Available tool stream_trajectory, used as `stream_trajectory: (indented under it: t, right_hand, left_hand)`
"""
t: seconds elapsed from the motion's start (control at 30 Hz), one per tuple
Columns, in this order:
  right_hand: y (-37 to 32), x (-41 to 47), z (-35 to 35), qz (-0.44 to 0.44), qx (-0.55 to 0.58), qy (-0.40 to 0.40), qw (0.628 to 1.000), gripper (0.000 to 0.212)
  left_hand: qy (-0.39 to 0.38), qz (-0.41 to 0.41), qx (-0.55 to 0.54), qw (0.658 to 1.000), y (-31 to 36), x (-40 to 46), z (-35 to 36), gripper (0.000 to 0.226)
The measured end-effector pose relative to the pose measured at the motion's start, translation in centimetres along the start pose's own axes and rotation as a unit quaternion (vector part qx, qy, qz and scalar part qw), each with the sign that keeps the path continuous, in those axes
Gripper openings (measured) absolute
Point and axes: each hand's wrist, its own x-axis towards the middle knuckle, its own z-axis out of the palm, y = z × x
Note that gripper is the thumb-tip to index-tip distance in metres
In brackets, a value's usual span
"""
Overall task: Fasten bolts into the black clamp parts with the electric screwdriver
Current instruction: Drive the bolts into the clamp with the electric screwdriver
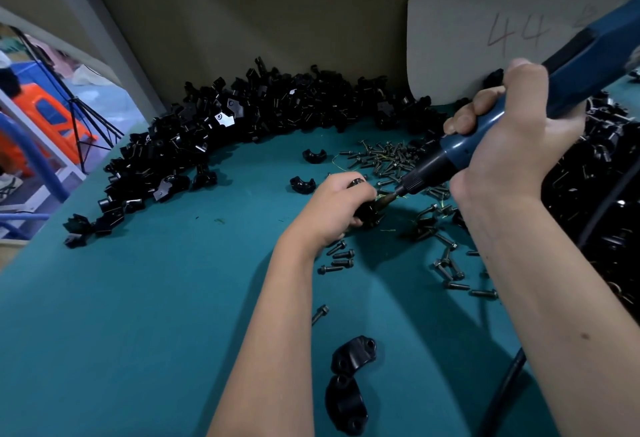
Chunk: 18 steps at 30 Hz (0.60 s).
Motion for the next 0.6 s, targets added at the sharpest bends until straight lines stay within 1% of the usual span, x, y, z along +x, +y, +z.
stream_trajectory:
  t: [0.2, 0.43, 0.6]
  right_hand:
    - [0.05, -0.31, -0.01, -0.009, 0.005, -0.007, 1.0, 0.027]
    - [0.31, -0.39, -0.24, -0.028, 0.007, -0.009, 1.0, 0.022]
    - [0.52, -0.32, -0.15, -0.038, 0.007, -0.007, 0.999, 0.023]
  left_hand:
    - [-0.008, -0.002, -0.009, 1.0, -0.11, -0.02, -0.07, 0.016]
    - [-0.009, -0.016, -0.014, 1.0, -0.16, 0.15, -0.09, 0.019]
    - [-0.005, -0.007, -0.026, 1.0, -0.26, 0.13, 0.02, 0.016]
